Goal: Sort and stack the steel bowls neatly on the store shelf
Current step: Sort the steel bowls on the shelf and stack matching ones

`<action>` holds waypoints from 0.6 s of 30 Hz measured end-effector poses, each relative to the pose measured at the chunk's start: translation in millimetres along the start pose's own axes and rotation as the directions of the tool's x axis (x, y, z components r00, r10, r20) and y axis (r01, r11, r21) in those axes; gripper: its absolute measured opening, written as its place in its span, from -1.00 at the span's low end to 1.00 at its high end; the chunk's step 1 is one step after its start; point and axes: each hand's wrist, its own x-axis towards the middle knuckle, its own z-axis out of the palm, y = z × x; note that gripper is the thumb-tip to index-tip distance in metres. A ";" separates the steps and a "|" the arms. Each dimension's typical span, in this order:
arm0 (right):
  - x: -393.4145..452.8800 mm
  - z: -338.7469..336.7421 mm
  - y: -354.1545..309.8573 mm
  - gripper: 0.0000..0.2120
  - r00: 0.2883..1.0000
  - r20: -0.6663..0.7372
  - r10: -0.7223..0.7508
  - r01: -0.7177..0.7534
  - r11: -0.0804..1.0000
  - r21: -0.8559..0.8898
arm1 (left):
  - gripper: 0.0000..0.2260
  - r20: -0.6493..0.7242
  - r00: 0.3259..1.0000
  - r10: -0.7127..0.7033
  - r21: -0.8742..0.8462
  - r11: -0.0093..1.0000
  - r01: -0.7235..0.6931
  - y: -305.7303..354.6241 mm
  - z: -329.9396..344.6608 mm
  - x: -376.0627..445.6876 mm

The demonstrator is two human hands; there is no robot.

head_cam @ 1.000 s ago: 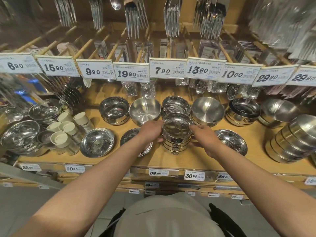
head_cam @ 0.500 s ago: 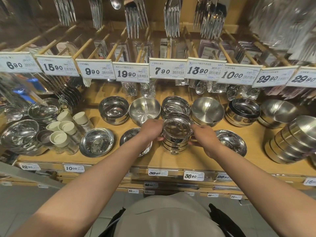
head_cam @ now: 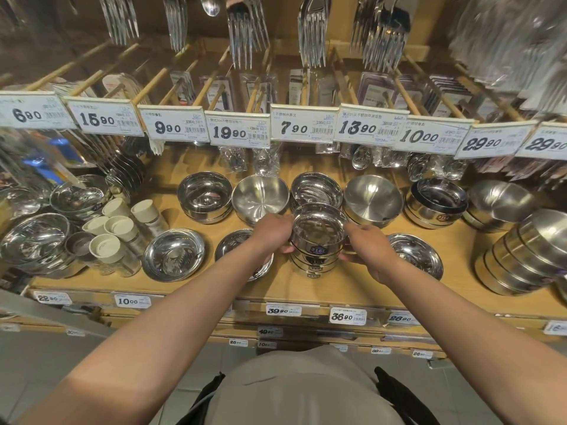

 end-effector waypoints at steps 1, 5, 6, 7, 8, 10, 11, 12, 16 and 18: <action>-0.2 -0.1 0.1 -0.74 1.000 0.001 0.006 -0.006 1.000 -0.003 | -0.70 0.000 1.000 -0.004 -0.002 1.000 0.004 -0.3 -0.4 0.0; -0.2 -0.2 0.5 -0.66 0.999 -0.030 0.021 -0.022 0.999 -0.048 | -0.78 -0.017 1.000 -0.024 0.069 0.997 0.025 -1.7 -0.6 1.1; -0.9 0.4 0.4 -0.69 0.999 -0.037 0.025 -0.028 0.998 -0.058 | -0.77 -0.012 0.999 -0.033 0.080 0.996 0.034 -2.5 -0.4 0.2; -1.9 0.9 0.3 -0.69 0.999 -0.033 0.036 -0.038 0.997 -0.061 | -0.74 0.003 0.999 -0.041 0.083 0.996 0.041 -3.6 0.1 -0.1; -1.9 1.9 0.8 -0.67 0.999 -0.018 0.052 -0.052 0.997 -0.052 | -0.70 0.025 0.998 -0.051 0.078 0.996 0.049 -4.9 0.8 -0.1; -3.3 4.4 1.6 -0.63 0.996 0.025 0.080 -0.080 0.997 -0.001 | -0.69 0.065 0.995 -0.074 0.027 0.997 0.072 -6.6 3.3 -1.3; -4.5 5.7 2.2 -0.63 0.996 0.043 0.084 -0.085 0.996 0.023 | -0.70 0.073 0.994 -0.084 -0.002 0.996 0.085 -6.6 4.4 -2.4; -5.2 6.4 2.7 -0.63 0.995 0.052 0.081 -0.083 0.996 0.039 | -0.71 0.073 0.993 -0.090 -0.023 0.996 0.091 -6.4 5.3 -2.7; -5.3 6.3 5.6 -0.63 0.996 0.044 0.071 -0.074 0.995 0.070 | -0.73 0.073 0.995 -0.065 -0.044 0.997 0.068 -6.5 6.7 -1.7; -4.9 6.2 7.0 -0.62 0.996 0.034 0.077 -0.080 0.994 0.079 | -0.73 0.072 0.996 -0.053 -0.041 0.998 0.056 -6.8 7.4 -1.2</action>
